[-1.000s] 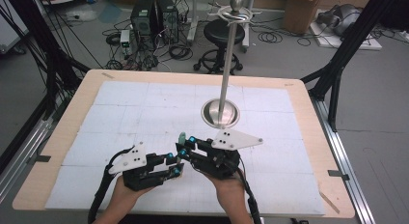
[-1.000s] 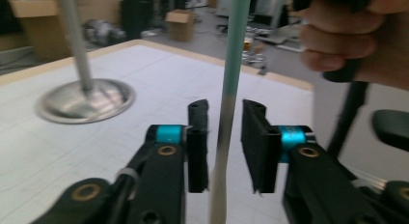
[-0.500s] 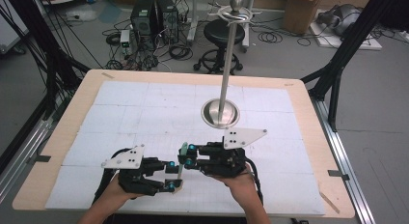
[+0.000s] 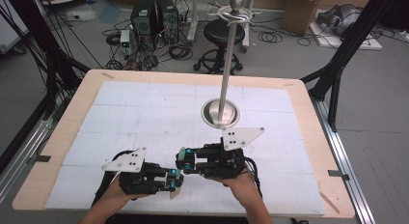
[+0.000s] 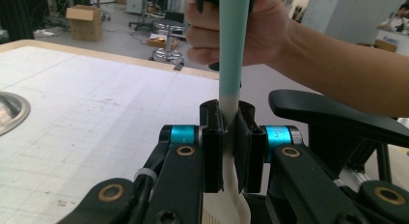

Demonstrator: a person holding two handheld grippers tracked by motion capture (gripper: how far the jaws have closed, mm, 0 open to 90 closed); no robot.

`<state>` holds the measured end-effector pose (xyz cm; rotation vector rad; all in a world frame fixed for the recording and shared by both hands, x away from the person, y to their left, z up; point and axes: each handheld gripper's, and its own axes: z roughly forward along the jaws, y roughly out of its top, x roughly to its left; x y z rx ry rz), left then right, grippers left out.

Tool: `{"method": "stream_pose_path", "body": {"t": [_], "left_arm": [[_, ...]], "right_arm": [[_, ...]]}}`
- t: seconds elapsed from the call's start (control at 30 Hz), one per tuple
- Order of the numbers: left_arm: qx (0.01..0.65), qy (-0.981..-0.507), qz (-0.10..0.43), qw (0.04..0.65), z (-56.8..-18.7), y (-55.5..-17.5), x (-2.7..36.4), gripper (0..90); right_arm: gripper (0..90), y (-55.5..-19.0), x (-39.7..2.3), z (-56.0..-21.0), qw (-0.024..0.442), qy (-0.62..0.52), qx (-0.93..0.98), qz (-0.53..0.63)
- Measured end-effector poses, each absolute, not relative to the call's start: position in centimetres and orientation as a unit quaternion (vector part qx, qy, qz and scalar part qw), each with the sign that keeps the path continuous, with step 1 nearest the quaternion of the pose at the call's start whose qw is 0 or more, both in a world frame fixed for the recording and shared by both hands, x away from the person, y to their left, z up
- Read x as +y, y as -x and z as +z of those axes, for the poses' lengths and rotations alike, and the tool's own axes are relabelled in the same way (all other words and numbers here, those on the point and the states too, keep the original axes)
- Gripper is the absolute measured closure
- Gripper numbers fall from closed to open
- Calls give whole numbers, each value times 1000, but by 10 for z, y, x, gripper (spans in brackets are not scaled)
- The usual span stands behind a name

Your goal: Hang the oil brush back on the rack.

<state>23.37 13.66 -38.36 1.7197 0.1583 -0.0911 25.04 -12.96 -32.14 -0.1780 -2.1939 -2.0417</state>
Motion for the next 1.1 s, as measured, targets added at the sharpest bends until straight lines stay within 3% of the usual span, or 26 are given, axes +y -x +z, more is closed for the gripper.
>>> {"method": "stream_pose_path", "body": {"t": [0.13, 0.2, 0.3, 0.33, 0.67, 0.73, 1.1], "left_arm": [[88, -757, -22, 647, -383, -233, 137, 832], [104, -757, -10, 645, -382, -234, 137, 833], [122, -758, 8, 641, -382, -234, 137, 834], [132, -756, 16, 641, -382, -235, 137, 834], [189, -752, 87, 626, -381, -232, 134, 834], [194, -753, 101, 621, -382, -231, 132, 833], [206, -757, 131, 606, -382, -227, 128, 833]], "right_arm": [[764, -250, -130, -322, 58, 76, -728, -679], [520, -248, -130, -320, 35, 130, -720, -681], [512, -245, -130, -320, 9, 153, -721, -676], [465, -241, -127, -319, -24, 175, -726, -664], [528, -232, -118, -317, -93, 235, -725, -641], [588, -232, -114, -315, -100, 249, -725, -634], [744, -234, -109, -316, -90, 270, -723, -629]]}}
